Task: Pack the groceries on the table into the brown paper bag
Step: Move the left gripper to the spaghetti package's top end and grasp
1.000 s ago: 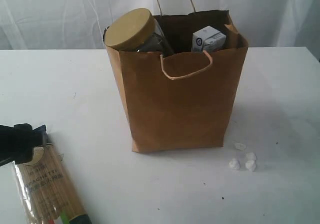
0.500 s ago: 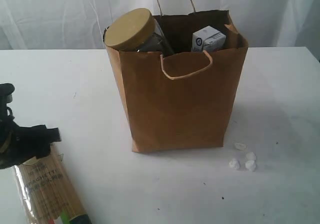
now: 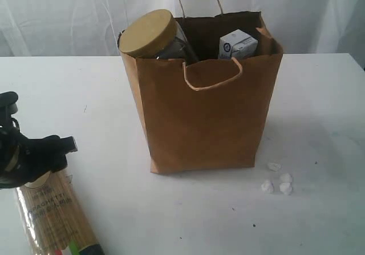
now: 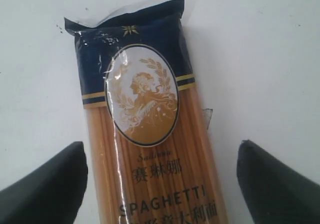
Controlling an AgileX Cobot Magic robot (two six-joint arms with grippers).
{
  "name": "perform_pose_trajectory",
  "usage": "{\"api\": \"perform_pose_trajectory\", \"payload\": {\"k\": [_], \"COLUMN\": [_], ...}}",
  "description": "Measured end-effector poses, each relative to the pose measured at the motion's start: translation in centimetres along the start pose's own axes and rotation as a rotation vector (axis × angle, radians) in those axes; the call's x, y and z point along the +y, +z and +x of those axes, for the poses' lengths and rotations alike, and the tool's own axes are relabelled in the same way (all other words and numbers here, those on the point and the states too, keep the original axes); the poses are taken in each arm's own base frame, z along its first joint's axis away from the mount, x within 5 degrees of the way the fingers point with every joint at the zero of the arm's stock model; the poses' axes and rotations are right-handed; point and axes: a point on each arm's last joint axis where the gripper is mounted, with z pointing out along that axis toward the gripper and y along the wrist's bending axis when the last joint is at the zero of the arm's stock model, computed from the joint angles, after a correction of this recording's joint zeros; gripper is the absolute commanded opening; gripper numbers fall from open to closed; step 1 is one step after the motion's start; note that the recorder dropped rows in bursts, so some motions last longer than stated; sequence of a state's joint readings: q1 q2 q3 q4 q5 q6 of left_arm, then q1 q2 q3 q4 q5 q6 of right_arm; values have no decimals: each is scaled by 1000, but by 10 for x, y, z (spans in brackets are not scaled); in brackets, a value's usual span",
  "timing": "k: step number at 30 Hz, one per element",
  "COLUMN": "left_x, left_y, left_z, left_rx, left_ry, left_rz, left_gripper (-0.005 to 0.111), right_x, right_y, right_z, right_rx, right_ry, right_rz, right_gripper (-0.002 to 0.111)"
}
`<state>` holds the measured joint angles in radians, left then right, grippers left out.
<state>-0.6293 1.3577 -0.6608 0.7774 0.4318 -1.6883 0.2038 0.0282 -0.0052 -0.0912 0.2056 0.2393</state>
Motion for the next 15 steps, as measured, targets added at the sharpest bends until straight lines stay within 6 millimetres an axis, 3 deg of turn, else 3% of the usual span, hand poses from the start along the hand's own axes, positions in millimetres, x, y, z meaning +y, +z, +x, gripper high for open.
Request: {"api": "perform_pose_trajectory", "payload": {"k": [8,10,12,15], "left_x": [-2,-1,1,5], "left_y": [0,0,0,0], "left_z": [0,0,0,-2], "left_rx": [-1,0,-3,-19], "left_ry": [0,0,5,18], "left_rz": [21,8,-9,-50], "left_gripper": [83,91,106,105], "right_x": [0,0,0,0], "right_y": [0,0,0,0], "right_z": [0,0,0,0], "right_rx": [0,0,0,0], "right_ry": [2,2,2,2], "right_rz": [0,0,0,0], "right_gripper": [0,0,0,0]}}
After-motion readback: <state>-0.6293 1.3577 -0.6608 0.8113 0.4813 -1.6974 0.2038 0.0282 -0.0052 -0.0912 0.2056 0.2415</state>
